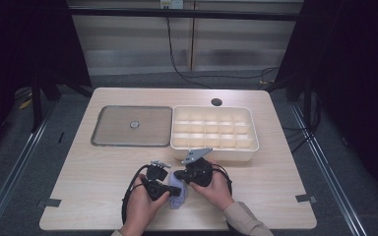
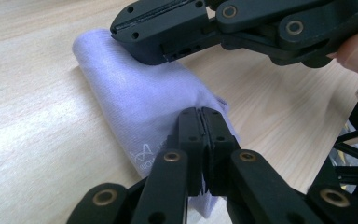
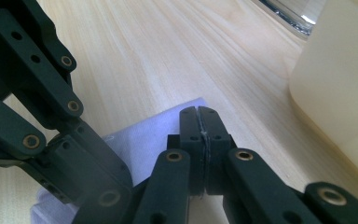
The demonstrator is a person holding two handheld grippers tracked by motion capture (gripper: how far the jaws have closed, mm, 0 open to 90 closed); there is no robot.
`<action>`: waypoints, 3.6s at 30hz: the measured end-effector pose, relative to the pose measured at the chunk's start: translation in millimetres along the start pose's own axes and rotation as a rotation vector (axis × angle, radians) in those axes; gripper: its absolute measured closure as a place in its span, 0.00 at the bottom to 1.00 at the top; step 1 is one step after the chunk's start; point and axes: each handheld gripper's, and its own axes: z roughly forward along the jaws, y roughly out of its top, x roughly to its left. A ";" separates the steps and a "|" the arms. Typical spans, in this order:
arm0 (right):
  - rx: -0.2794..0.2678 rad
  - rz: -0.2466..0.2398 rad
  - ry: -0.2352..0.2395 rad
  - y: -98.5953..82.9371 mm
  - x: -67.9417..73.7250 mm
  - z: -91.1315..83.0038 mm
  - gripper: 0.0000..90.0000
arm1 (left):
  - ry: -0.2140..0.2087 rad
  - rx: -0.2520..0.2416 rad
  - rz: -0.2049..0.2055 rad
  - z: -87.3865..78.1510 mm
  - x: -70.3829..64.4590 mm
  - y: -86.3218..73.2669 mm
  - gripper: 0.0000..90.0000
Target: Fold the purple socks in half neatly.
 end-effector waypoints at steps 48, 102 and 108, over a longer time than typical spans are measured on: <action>0.047 0.297 0.047 -1.8 -12.4 -38.2 0.50 | 0.182 -0.093 0.133 -43.5 44.9 -12.7 0.36; 0.169 0.505 0.148 4.3 -8.1 -18.2 0.48 | 0.277 -0.218 0.370 -27.4 62.6 -44.2 0.20; 0.183 0.510 0.155 1.0 -6.5 -11.6 0.48 | 0.278 -0.219 0.368 -27.3 62.4 -44.3 0.20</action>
